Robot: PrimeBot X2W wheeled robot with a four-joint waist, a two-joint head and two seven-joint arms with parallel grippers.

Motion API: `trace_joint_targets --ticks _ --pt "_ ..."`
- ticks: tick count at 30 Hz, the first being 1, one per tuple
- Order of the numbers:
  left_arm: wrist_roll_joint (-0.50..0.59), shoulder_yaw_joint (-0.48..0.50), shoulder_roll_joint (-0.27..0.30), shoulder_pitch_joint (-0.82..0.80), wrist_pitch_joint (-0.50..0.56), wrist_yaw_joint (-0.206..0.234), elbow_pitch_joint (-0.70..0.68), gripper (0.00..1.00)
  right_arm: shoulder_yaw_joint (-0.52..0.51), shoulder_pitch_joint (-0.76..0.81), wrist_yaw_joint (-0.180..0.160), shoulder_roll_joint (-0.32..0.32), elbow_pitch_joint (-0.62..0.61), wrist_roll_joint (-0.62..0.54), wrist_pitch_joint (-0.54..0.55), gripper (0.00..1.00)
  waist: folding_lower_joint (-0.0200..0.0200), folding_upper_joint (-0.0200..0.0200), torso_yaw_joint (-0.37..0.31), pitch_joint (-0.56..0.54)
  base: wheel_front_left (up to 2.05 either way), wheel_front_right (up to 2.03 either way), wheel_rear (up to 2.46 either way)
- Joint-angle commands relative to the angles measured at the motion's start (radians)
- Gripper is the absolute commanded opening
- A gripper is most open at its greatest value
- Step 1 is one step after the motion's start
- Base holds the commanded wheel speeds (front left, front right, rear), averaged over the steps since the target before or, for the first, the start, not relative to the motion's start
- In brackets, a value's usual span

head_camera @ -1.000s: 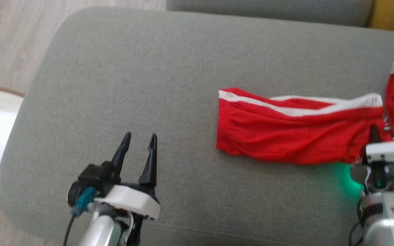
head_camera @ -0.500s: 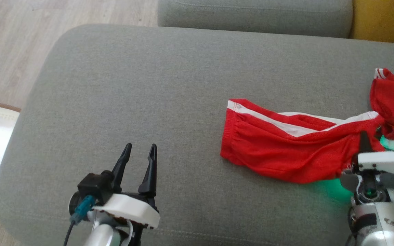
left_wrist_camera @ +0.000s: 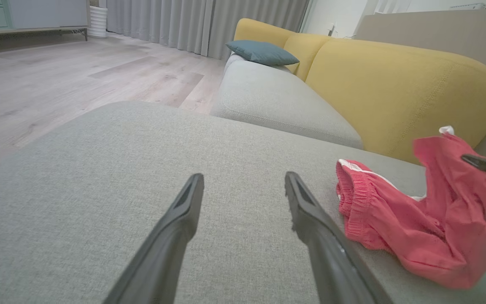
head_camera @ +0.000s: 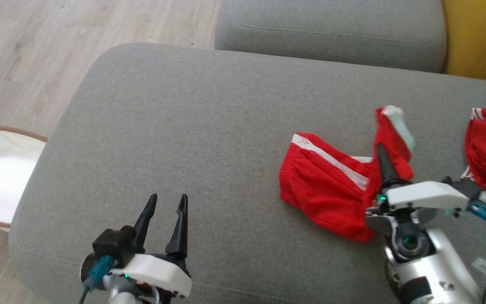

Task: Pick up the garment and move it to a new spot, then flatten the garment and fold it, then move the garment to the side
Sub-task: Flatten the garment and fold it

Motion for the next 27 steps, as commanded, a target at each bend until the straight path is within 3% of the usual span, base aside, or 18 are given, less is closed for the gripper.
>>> trace_joint_targets --ticks 1,12,23,24,25,27 --pt "0.011 0.032 0.002 -0.036 -0.012 -0.004 -0.029 1.00 0.063 -0.027 0.004 0.000 -0.056 0.019 -0.020 0.00 0.0000 -0.0001 0.010 -0.005 0.00 0.00 0.00" --pt "0.003 0.013 0.002 -0.030 -0.012 0.002 -0.027 1.00 0.277 -0.062 0.004 0.000 -0.041 0.054 -0.098 0.00 0.0000 -0.0001 0.060 0.005 0.00 0.00 0.00" --pt "-0.019 -0.025 0.002 -0.051 -0.012 0.016 -0.032 1.00 0.323 -0.170 0.004 0.000 0.065 0.036 -0.157 0.00 0.0000 -0.0001 0.119 0.066 0.00 0.00 0.00" --pt "-0.021 -0.029 0.002 -0.054 -0.012 0.017 -0.032 1.00 0.327 -0.178 0.004 0.000 0.085 0.032 -0.153 0.43 0.0000 -0.0001 0.123 0.070 0.00 0.00 0.00" --pt "-0.023 -0.032 0.002 -0.056 -0.012 0.018 -0.031 1.00 0.331 -0.187 0.004 0.000 0.105 0.025 -0.151 1.00 0.0000 -0.0001 0.126 0.074 0.00 0.00 0.00" --pt "-0.026 -0.037 0.002 -0.060 -0.012 0.021 -0.031 1.00 0.347 -0.201 0.004 0.000 0.144 0.009 -0.143 1.00 0.0000 -0.0001 0.132 0.080 0.00 0.00 0.00"
